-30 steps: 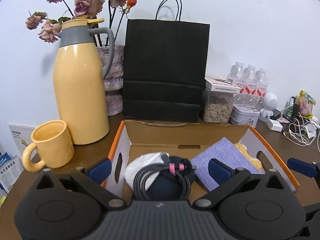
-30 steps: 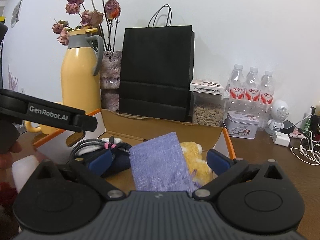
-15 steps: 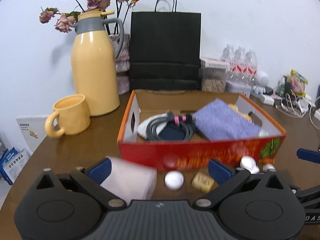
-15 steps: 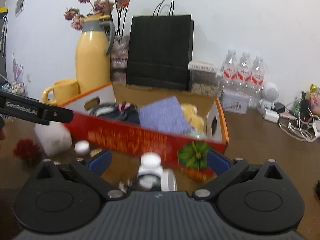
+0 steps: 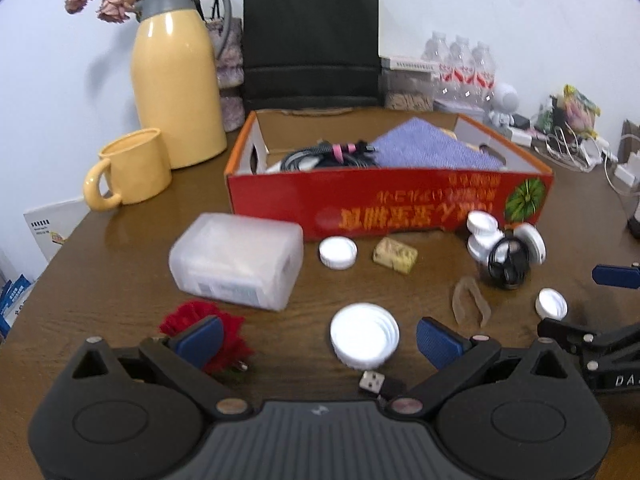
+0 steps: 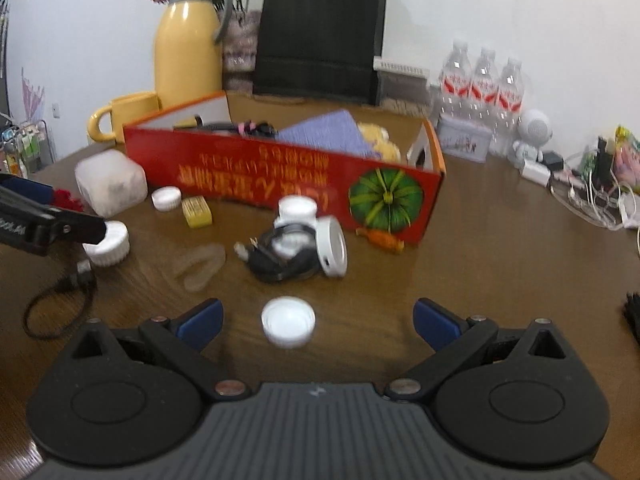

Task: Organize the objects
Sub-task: 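Move both tools back over the white lids on the table, then grasp a white round lid with the left tool while the right tool grasps another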

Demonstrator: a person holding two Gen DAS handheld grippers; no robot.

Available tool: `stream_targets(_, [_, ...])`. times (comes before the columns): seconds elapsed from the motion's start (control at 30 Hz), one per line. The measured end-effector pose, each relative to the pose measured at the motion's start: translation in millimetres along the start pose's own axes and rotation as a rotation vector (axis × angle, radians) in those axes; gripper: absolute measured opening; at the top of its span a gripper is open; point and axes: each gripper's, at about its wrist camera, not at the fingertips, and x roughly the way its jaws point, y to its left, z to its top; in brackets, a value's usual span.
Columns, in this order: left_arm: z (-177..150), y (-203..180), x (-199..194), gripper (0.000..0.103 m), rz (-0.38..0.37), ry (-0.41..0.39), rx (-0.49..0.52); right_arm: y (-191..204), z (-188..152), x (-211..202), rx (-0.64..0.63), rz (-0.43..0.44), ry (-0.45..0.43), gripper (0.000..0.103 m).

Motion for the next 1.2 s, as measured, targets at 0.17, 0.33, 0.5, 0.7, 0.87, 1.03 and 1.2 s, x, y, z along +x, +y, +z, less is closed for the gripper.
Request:
stream_targets(0.17, [-2.4,-7.6,5.8,0.103,0.005,0.012,0.028,-2.8,-2.4,1.3,0.023,-0.001,0.017,0.103])
stream_targets(0.33, [-4.0,-16.4,4.3,0.103,0.010,0.001,0.050,-5.5,-2.2,8.1,0.042,-0.007,0.062,0.103])
stream_targets(0.5, [-7.1,-22.6,5.4,0.096,-0.026,0.023,0.049,-12.6,-3.1,10.3,0.085,0.013,0.077,0.103])
stream_targets(0.7, [-8.6,-17.5,15.4,0.082,-0.026,0.048,0.004,-12.2,-3.4,10.1,0.084,0.012,0.077,0.103])
stream_targets(0.87, [-7.9,-16.9,11.7,0.039,-0.023,0.021,-0.005,-12.3,-3.3,10.1,0.084,0.012,0.077,0.103])
stream_targets(1.03, [-8.1,-18.4,11.1,0.038,-0.029,0.013,0.001,-11.2,-3.4,8.8,0.078,0.024,0.070,0.094])
stream_targets(1.2, [-7.9,-18.0,11.2,0.038,-0.026,0.015,-0.001,-2.6,-4.7,-1.8,0.045,0.094,0.011,0.029])
